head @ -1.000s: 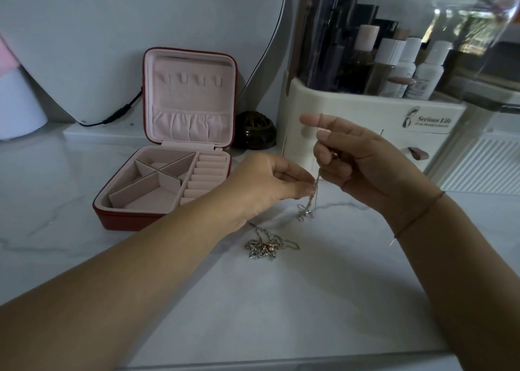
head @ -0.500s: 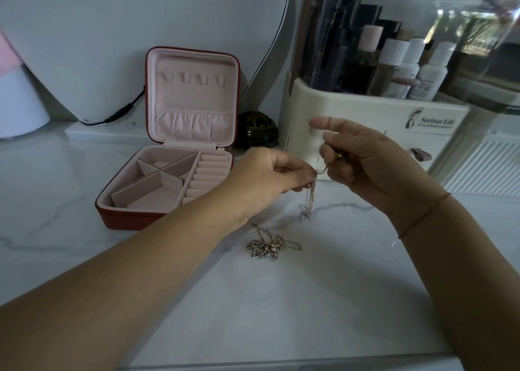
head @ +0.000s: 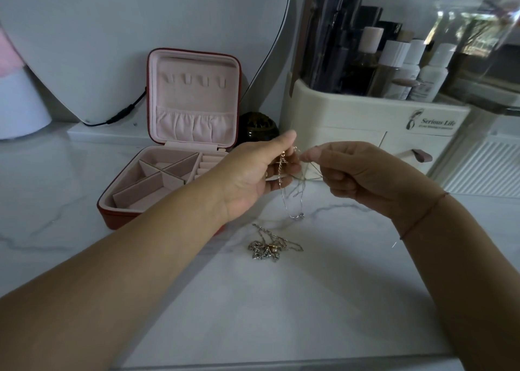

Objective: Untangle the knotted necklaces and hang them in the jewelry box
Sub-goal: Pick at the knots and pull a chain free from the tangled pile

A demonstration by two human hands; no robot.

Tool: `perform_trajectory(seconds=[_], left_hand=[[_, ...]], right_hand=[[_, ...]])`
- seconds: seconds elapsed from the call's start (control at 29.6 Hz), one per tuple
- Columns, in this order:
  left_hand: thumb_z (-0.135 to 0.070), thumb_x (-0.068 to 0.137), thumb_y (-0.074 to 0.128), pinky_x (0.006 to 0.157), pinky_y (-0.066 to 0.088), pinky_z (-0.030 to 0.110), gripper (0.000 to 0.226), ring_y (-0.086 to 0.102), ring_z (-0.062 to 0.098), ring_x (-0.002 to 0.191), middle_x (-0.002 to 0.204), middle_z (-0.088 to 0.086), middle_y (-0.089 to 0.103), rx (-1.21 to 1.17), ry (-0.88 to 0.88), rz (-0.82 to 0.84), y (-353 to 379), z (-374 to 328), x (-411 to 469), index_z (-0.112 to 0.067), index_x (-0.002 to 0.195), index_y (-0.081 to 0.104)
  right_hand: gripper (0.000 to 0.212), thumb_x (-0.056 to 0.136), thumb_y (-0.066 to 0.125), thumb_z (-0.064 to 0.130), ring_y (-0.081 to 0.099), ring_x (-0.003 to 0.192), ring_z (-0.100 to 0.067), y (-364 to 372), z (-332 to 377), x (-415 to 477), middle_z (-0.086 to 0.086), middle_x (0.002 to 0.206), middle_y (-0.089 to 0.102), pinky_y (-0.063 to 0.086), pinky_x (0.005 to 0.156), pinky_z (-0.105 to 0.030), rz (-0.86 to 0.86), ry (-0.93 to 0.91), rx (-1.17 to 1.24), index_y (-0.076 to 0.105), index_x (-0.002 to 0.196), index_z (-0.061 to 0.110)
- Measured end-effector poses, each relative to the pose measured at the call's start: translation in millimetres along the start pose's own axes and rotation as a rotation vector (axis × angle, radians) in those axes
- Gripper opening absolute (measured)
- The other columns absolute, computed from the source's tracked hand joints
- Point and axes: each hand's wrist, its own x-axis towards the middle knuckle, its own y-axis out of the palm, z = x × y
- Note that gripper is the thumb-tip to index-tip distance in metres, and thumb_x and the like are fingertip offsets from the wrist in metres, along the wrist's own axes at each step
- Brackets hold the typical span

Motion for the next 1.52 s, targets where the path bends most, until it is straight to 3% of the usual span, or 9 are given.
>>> perform_trajectory(seconds=[0.1,0.17,0.27,0.37,0.51,0.88,1.11,1.28,1.52], left_hand=[[-0.034,0.091,0.056,0.073,0.047,0.027,0.027,0.061,0.01,0.075,0.072,-0.006,0.063,-0.07,-0.045,0.035,-2.7,-1.2,0.7,-0.022,0.067,0.056],[-0.036,0.089,0.056,0.073,0.047,0.027,0.032,0.061,0.009,0.07,0.073,-0.004,0.062,-0.143,-0.066,0.052,-5.5,-3.5,0.0,-0.023,0.061,0.055],[-0.035,0.089,0.057,0.073,0.048,0.029,0.036,0.059,0.011,0.064,0.07,-0.001,0.06,-0.256,-0.06,0.006,-10.2,-7.6,0.7,-0.022,0.055,0.053],[-0.033,0.09,0.056,0.068,0.049,0.029,0.035,0.054,0.012,0.054,0.062,-0.001,0.055,-0.347,-0.026,-0.062,-16.1,-11.0,3.0,-0.02,0.058,0.049],[-0.032,0.091,0.055,0.053,0.046,0.023,0.031,0.041,0.009,0.043,0.052,-0.004,0.046,-0.362,0.006,-0.125,-22.4,-14.5,5.1,-0.019,0.064,0.05],[-0.023,0.089,0.059,0.064,0.044,0.028,0.04,0.041,0.009,0.053,0.051,-0.004,0.047,-0.029,0.107,-0.162,-13.1,-11.8,4.6,-0.019,0.05,0.052],[-0.028,0.09,0.058,0.061,0.041,0.025,0.054,0.04,0.013,0.054,0.053,0.002,0.04,0.311,0.167,-0.271,-12.4,-11.1,2.6,-0.021,0.039,0.039],[-0.029,0.073,0.063,0.071,0.036,0.032,0.038,0.044,0.019,0.067,0.066,0.017,0.047,0.509,0.259,-0.259,-9.5,-7.8,-2.5,-0.019,0.042,0.042],[-0.016,0.079,0.066,0.065,0.037,0.023,0.014,0.045,0.006,0.061,0.061,-0.007,0.048,0.702,0.192,-0.138,-6.5,1.0,-4.4,-0.013,0.069,0.058]], right_hand=[[0.016,0.071,0.069,0.029,0.016,0.05,-0.011,1.1,0.2,-2.2,0.003,0.054,0.023,0.018,0.044,-0.019,0.048,-0.007,-0.051,0.073,0.078,0.015],[0.023,0.068,0.071,0.028,0.015,0.049,-0.011,0.6,-0.8,-1.8,0.005,0.051,0.024,0.017,0.043,-0.02,0.036,0.001,-0.074,0.069,0.08,0.009],[0.039,0.068,0.071,0.029,0.017,0.049,-0.011,-2.8,-3.0,-0.1,0.004,0.051,0.026,0.016,0.043,-0.02,-0.064,0.013,-0.088,0.063,0.091,-0.001],[0.012,0.084,0.065,0.019,0.017,0.047,-0.011,-8.5,-3.3,1.4,0.003,0.052,0.025,0.013,0.045,-0.023,-0.176,0.021,-0.011,0.063,0.083,0.007],[0.013,0.087,0.062,0.017,0.015,0.042,-0.009,-16.6,-3.9,2.5,0.003,0.049,0.023,0.009,0.044,-0.023,-0.336,-0.005,0.061,0.06,0.075,0.011],[0.015,0.09,0.06,0.019,0.015,0.038,-0.009,-23.9,-1.5,1.0,0.007,0.041,0.023,0.015,0.039,-0.022,-0.598,-0.179,0.401,0.059,0.077,0.013],[0.017,0.096,0.05,0.021,0.014,0.04,-0.009,-26.9,1.6,-1.3,0.006,0.044,0.022,0.01,0.045,-0.025,-0.578,-0.307,0.474,0.061,0.087,0.013],[0.02,0.096,0.053,0.023,0.019,0.037,-0.008,-26.0,2.2,-2.8,0.007,0.042,0.027,0.018,0.038,-0.021,-0.642,-0.302,0.341,0.06,0.081,0.013],[0.022,0.098,0.05,0.023,0.016,0.039,-0.009,-18.8,8.1,-5.6,0.008,0.042,0.024,0.018,0.038,-0.021,-0.427,-0.363,0.374,0.056,0.078,0.015]])
